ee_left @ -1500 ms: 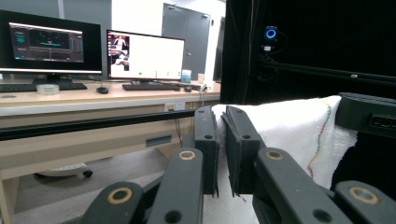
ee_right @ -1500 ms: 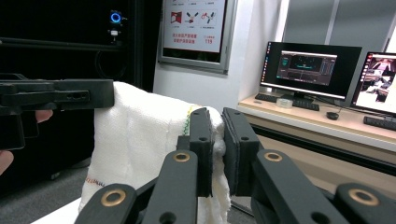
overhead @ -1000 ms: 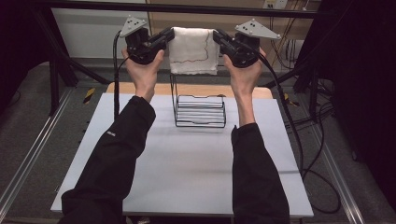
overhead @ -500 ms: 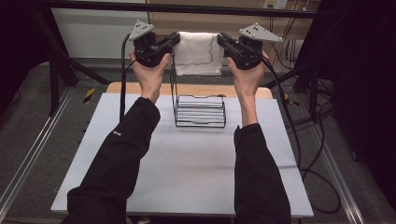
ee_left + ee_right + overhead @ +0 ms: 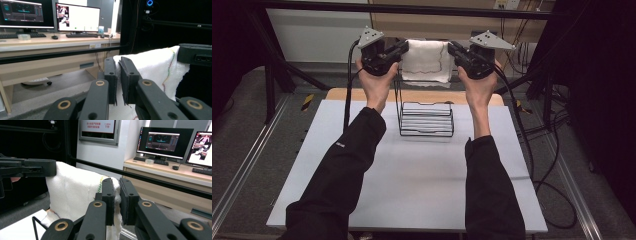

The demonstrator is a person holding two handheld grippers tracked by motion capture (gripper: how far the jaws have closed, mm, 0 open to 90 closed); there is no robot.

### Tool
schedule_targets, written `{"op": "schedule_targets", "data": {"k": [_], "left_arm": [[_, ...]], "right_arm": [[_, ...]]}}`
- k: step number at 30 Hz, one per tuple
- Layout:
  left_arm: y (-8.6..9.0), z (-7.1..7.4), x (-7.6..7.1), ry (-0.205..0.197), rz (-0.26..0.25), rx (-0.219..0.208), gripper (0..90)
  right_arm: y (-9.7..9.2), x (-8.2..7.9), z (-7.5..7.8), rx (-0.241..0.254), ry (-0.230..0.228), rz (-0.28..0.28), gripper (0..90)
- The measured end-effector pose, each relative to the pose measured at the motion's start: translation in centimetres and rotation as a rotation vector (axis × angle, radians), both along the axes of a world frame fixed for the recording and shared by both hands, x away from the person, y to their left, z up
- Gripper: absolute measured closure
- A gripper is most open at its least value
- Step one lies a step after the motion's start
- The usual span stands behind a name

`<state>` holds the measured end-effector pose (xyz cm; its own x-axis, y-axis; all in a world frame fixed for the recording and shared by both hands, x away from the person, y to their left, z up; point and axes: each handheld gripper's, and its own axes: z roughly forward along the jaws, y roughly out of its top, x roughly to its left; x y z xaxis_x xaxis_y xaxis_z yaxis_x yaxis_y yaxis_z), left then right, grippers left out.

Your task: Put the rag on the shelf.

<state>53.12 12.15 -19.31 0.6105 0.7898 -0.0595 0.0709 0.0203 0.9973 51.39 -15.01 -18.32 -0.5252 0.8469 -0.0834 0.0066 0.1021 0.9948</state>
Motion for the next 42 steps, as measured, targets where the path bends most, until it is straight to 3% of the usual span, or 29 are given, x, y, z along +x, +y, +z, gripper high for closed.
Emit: {"op": "schedule_targets", "data": {"k": [24,42], "left_arm": [[0.0,-2.7,-0.6,0.039,-0.022,0.049,83.8],[0.7,-3.5,-1.8,0.039,-0.058,0.056,83.7]], "right_arm": [[-0.1,-0.4,-2.8,-0.053,0.063,-0.003,83.1],[0.1,-1.8,-2.9,-0.084,0.057,0.016,82.9]]}}
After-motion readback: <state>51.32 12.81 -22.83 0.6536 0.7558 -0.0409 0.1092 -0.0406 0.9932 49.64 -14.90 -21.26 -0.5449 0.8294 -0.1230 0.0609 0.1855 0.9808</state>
